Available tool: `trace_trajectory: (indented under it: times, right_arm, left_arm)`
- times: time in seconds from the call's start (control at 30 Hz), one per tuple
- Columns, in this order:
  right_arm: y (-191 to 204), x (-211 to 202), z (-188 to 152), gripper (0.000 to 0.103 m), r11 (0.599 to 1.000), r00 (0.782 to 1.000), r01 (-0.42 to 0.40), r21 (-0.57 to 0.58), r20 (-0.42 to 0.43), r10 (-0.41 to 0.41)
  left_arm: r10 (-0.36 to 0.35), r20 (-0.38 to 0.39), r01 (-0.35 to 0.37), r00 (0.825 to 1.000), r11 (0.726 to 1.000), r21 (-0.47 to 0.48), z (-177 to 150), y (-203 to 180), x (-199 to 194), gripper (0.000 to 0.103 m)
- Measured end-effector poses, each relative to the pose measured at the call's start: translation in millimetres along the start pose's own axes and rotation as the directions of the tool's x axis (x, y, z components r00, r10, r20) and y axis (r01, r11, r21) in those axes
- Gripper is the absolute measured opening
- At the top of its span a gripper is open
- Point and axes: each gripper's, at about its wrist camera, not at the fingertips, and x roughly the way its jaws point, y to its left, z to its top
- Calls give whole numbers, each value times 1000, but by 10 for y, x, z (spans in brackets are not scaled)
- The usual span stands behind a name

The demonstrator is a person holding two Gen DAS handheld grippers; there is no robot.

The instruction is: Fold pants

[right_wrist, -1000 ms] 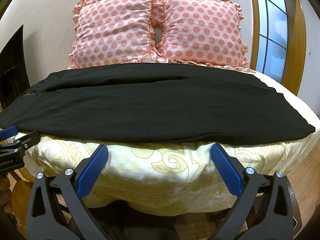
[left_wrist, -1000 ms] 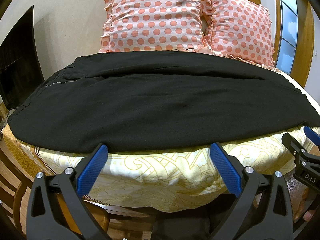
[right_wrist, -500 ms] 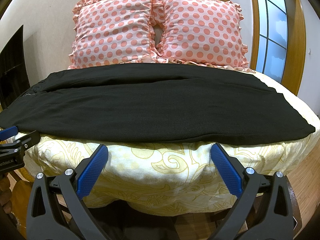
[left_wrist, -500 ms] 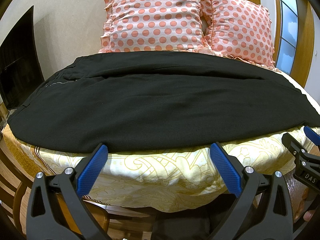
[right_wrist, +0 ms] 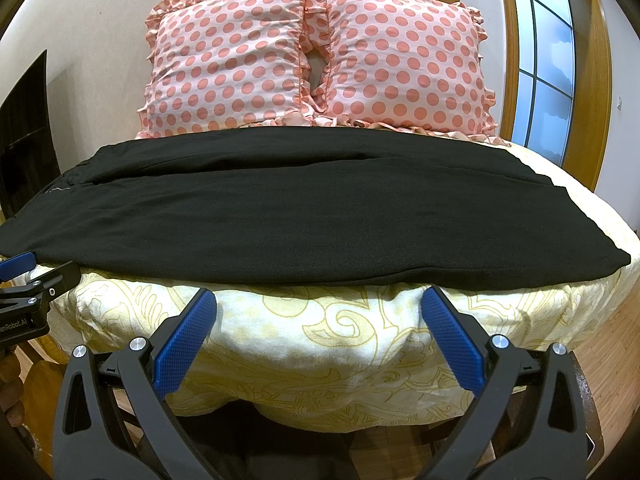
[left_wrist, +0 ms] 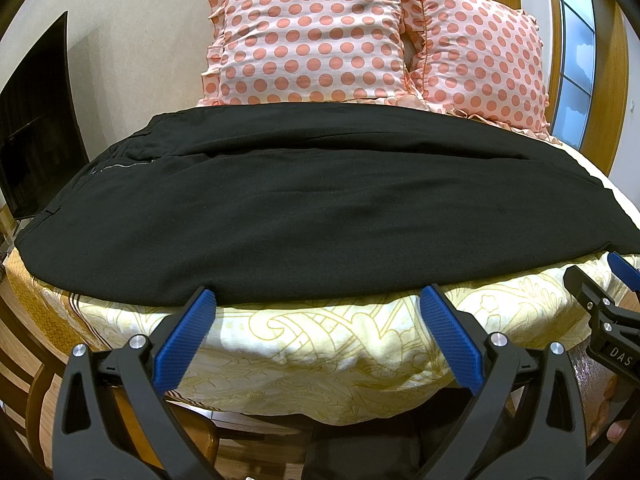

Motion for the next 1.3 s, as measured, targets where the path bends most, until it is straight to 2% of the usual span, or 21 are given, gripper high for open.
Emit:
trace_trajectory:
  times: [1.3]
  right_arm:
    - [-14,-2,2,102,1000,1000,4,6,8,-4]
  left_arm:
    - [1,2,-1,1000,1000,1,1,-1,0,101]
